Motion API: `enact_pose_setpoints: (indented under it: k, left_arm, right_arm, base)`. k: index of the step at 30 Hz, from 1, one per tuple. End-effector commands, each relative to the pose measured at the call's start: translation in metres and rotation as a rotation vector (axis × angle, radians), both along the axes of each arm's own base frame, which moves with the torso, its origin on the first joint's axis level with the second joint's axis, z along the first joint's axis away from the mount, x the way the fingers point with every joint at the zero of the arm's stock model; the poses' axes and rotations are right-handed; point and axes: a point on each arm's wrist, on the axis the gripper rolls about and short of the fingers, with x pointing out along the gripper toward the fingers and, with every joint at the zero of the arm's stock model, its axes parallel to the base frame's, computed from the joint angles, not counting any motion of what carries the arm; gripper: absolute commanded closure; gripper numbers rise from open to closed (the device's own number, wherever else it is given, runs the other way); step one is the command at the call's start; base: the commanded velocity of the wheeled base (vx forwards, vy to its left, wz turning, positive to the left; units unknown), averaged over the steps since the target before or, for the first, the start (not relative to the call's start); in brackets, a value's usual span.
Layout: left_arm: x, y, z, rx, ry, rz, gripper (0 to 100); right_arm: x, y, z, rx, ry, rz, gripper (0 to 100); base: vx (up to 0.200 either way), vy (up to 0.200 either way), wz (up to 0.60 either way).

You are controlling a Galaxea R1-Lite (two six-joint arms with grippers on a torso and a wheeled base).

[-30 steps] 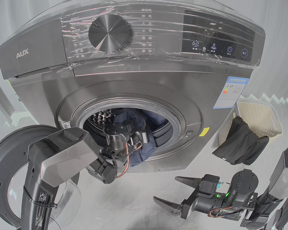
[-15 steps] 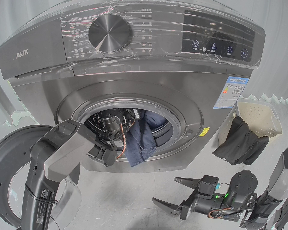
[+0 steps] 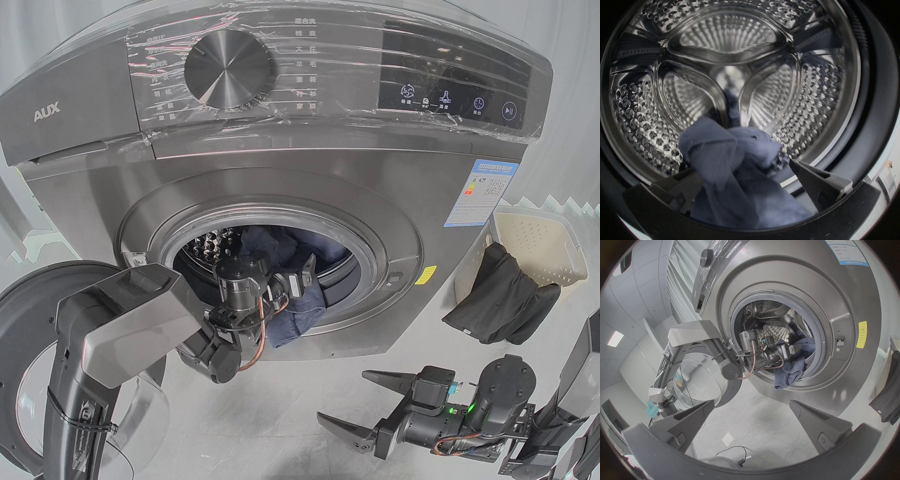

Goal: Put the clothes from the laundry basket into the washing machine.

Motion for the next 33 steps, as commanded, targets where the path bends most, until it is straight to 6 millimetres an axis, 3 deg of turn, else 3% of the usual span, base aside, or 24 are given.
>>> enact_pose_setpoints:
  k: [1, 6, 19, 26, 27, 33]
  left_arm:
    - [-0.038, -0.003, 0.012, 0.032, 0.047, -0.103, 0]
    - [-0.047, 0.0, -0.005, 0.083, 0.095, -0.128, 0]
    - [-0.041, -0.012, -0.034, 0.101, 0.121, -0.15, 0]
    - [-0.036, -0.018, -0.041, 0.106, 0.108, -0.152, 0]
    - [-0.034, -0.017, -0.04, 0.106, 0.103, -0.147, 100]
    - [-0.029, -0.016, -0.033, 0.087, 0.073, -0.133, 100]
  right_arm:
    - [0.0, 0.0, 0.0, 0.0, 0.0, 0.001, 0]
    - [0.0, 0.0, 0.0, 0.0, 0.0, 0.0, 0]
    - [-0.006, 0.005, 0.0, 0.006, 0.005, 0.026, 0]
    - [-0.006, 0.005, 0.0, 0.006, 0.005, 0.026, 0]
    - [-0.006, 0.005, 0.0, 0.006, 0.005, 0.027, 0]
    - [-0.006, 0.005, 0.0, 0.006, 0.005, 0.026, 0]
  base:
    - [0.0, 0.0, 0.0]
    - [0.0, 0.0, 0.0]
    - [0.0, 0.0, 0.0]
    - [0.0, 0.0, 0.0]
    - [0.0, 0.0, 0.0]
    - [0.0, 0.0, 0.0]
